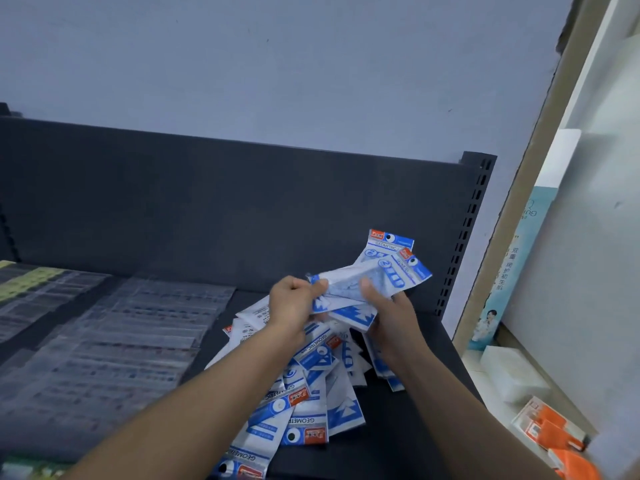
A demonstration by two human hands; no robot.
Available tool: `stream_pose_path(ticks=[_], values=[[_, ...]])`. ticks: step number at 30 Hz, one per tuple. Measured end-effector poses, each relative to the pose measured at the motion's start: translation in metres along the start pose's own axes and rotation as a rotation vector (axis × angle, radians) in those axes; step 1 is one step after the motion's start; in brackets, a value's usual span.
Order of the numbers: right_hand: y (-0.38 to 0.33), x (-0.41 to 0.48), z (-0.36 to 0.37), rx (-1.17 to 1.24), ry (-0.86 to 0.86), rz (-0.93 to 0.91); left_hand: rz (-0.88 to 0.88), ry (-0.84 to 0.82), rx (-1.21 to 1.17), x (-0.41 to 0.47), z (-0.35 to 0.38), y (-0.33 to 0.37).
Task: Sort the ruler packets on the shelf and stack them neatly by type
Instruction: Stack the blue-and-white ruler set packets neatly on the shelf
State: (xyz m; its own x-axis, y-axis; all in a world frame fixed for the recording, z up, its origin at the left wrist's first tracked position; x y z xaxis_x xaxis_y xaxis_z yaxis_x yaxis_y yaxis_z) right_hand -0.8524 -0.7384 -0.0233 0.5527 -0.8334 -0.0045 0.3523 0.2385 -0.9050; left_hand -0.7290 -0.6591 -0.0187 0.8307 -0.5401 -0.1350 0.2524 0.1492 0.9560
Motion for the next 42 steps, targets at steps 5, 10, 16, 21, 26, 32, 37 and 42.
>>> stream_pose_path(ticks=[5,10,16,21,26,32,37,42], values=[[-0.009,0.009,-0.022,-0.326,0.265,-0.096,0.165,-0.21,0.467,0.006,-0.009,0.003],[-0.042,0.012,-0.058,-0.828,0.101,0.029,0.1,-0.652,1.172,0.026,-0.045,0.012],[-0.039,0.012,-0.066,-1.293,-0.012,0.288,0.127,-0.889,1.406,0.025,-0.042,0.018],[-0.026,0.015,-0.063,-1.345,0.116,0.161,0.24,-0.835,1.52,0.029,-0.044,0.017],[-0.018,0.011,-0.043,-1.663,0.13,-0.106,0.404,-0.653,1.322,0.031,-0.044,0.01],[-0.001,0.004,-0.01,-1.256,-0.148,-0.225,0.542,-0.448,0.923,0.032,-0.036,0.014],[0.002,-0.004,0.011,-0.817,-0.18,-0.13,0.541,-0.197,0.378,0.03,-0.03,0.042],[0.001,-0.013,0.035,-0.782,-0.02,-0.359,0.472,-0.112,0.304,0.014,-0.017,0.044]])
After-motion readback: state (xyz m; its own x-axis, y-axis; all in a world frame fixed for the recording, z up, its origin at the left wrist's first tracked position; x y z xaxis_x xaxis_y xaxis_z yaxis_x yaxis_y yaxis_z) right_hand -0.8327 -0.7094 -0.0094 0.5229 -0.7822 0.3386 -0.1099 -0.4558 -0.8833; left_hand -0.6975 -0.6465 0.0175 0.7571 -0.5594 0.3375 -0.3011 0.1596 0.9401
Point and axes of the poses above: each hand's wrist, its own x-axis towards the middle knuckle, its own z-axis out of the palm, y = z × x, the point moved 2 cm from there along x, towards the middle knuckle, and after that the axes turned 4 degrees about y, right-handed, at the moved point
